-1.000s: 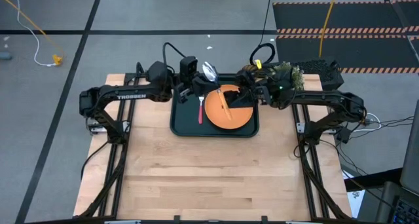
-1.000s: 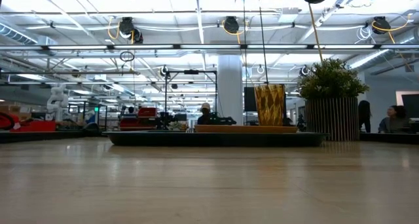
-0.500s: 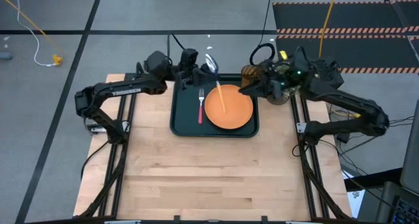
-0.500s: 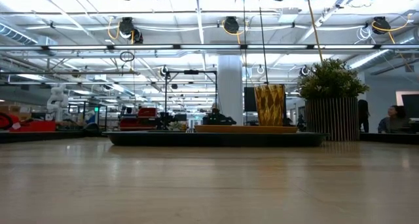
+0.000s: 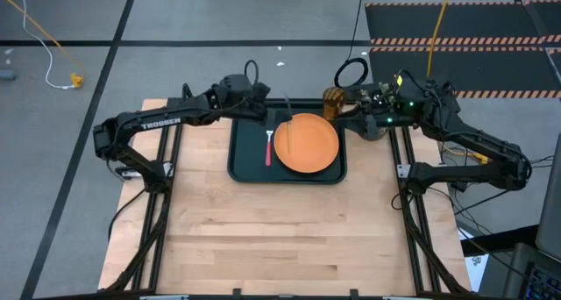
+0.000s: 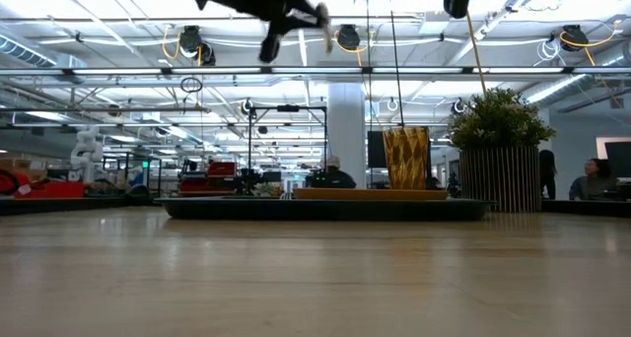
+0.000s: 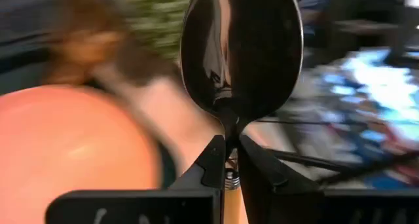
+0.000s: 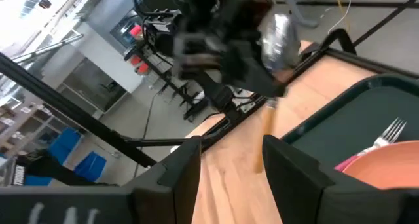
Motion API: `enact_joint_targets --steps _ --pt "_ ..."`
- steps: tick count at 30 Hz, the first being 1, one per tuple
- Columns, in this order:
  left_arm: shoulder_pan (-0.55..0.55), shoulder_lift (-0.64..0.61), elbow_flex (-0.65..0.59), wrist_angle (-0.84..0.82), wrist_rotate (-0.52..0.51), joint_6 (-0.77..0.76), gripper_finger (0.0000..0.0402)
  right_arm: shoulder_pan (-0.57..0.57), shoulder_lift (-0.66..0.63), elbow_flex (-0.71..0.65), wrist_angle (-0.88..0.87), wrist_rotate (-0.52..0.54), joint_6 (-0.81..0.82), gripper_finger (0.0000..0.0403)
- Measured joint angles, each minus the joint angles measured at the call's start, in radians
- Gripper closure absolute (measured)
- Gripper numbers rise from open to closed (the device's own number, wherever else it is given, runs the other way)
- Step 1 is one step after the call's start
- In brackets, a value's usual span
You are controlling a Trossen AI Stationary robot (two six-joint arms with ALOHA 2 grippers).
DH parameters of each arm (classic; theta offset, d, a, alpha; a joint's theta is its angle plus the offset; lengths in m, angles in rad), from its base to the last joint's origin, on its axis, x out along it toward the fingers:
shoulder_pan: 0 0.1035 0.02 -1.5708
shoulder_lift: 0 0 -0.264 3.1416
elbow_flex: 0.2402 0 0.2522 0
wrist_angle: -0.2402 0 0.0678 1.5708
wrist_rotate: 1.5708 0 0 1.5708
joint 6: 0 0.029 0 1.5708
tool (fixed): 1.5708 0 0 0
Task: Pick and place plate/cup/fork/spoon on tray
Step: Put the orange spoon to the left of the pink fork on the black tray
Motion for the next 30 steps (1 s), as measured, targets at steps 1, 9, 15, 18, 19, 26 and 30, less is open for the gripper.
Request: enact_joint_targets --steps 1,9,15,18,19,26,30 --pt "0.000 0.000 0.000 -0.053 -0.049 0.006 0.0377 0.000 0.000 0.000 0.002 0.001 -0.006 0.0246" --pt "0.045 0.009 0.000 -0.439 -0.350 0.010 0.0374 0.000 0.000 0.000 0.003 0.001 -0.011 0.0246" --pt "0.128 0.071 -0.001 -0.641 -0.369 0.007 0.0372 0.000 0.000 0.000 0.003 0.001 -0.014 0.0246" --pt "0.163 0.124 -0.001 -0.692 -0.310 0.001 0.0372 0.000 0.000 0.000 0.003 0.001 -0.014 0.0246" --pt "0.175 0.142 0.000 -0.707 -0.292 -0.007 0.0372 0.000 0.001 0.000 0.003 0.001 -0.013 0.0246" --pt "0.199 0.265 -0.001 -0.694 -0.218 -0.073 0.0371 0.000 0.001 0.000 0.004 0.000 0.004 0.0246" --pt "0.197 0.322 -0.001 -0.705 -0.159 -0.092 0.0371 0.001 0.000 0.000 0.004 -0.004 0.016 0.0246"
